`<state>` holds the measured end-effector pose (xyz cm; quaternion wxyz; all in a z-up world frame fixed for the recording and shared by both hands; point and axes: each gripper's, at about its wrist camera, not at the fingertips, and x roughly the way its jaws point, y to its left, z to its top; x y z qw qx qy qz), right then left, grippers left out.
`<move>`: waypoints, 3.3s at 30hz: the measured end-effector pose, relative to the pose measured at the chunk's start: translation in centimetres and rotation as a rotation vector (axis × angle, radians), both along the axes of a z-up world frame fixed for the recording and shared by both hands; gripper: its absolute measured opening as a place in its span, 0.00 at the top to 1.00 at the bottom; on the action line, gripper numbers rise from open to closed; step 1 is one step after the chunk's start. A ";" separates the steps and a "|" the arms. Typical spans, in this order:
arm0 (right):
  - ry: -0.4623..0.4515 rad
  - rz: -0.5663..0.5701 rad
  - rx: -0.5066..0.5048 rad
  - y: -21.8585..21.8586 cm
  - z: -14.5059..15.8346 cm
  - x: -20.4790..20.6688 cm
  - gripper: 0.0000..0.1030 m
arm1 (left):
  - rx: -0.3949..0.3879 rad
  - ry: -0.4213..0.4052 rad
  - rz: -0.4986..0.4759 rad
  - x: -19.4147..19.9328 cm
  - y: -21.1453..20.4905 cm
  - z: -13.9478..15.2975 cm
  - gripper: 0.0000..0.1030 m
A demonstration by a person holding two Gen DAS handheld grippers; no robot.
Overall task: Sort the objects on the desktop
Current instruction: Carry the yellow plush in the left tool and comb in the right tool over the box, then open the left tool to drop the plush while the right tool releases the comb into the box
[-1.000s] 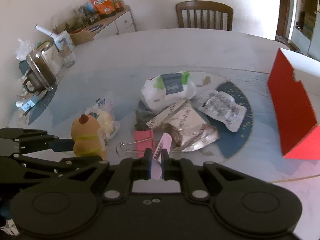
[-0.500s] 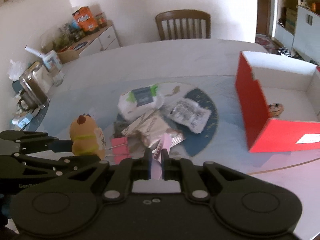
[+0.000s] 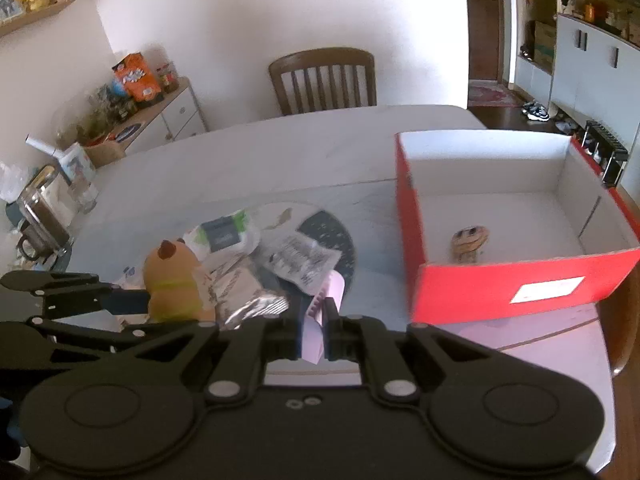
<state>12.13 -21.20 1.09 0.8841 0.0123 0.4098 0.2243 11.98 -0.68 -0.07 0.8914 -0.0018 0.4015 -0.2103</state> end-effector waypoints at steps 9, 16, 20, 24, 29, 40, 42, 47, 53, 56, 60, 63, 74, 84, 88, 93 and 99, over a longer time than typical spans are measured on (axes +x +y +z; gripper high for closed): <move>-0.037 -0.040 0.014 -4.1 0.8 1.5 0.92 | -0.001 -0.017 -0.042 2.1 -5.1 0.5 0.58; -0.056 -0.075 0.032 -7.5 1.1 3.3 0.92 | 0.009 -0.017 -0.062 3.9 -8.6 0.7 0.58; -0.067 -0.081 0.039 -9.2 1.1 4.4 0.92 | 0.015 -0.021 -0.077 5.1 -10.5 0.8 0.58; -0.069 -0.090 0.044 -10.5 1.0 5.6 0.92 | 0.028 -0.026 -0.099 6.3 -12.4 0.8 0.58; -0.076 -0.099 0.036 -12.1 0.8 7.0 0.92 | 0.043 -0.044 -0.120 7.9 -14.6 1.2 0.58; -0.063 -0.131 0.043 -14.9 0.2 10.8 0.92 | 0.082 -0.022 -0.151 12.5 -18.1 0.9 0.58; -0.050 -0.141 0.047 -15.5 -0.2 11.8 0.92 | 0.091 -0.015 -0.152 13.5 -18.5 0.7 0.58; -0.024 -0.156 0.012 -16.2 -1.6 14.2 0.92 | 0.133 0.030 -0.175 16.2 -19.9 -0.4 0.58; 0.027 -0.173 -0.027 -16.6 -3.9 16.8 0.92 | 0.186 0.070 -0.205 18.1 -22.0 -2.2 0.58; 0.057 -0.174 -0.039 -16.6 -5.1 17.5 0.92 | 0.200 0.090 -0.216 18.7 -22.6 -2.9 0.58; 0.077 -0.158 -0.057 -16.3 -6.0 18.2 0.92 | 0.218 0.117 -0.235 19.6 -23.4 -3.7 0.58; 0.096 -0.142 -0.057 -16.2 -6.6 18.7 0.92 | 0.239 0.134 -0.247 20.1 -24.0 -4.4 0.58; 0.168 -0.133 -0.068 -16.5 -8.4 19.8 0.92 | 0.248 0.201 -0.286 21.1 -24.8 -6.2 0.58; 0.210 -0.134 -0.069 -16.6 -9.2 20.1 0.92 | 0.261 0.253 -0.275 21.3 -24.4 -7.7 0.57; 0.217 -0.133 -0.070 -16.7 -9.4 20.1 0.84 | 0.247 0.266 -0.278 21.5 -24.3 -7.6 0.55; 0.219 -0.137 -0.062 -16.8 -9.3 20.0 0.78 | 0.234 0.262 -0.277 21.4 -24.1 -7.5 0.54; 0.216 -0.148 -0.047 -17.3 -9.0 20.1 0.68 | 0.213 0.244 -0.263 21.1 -23.6 -6.9 0.37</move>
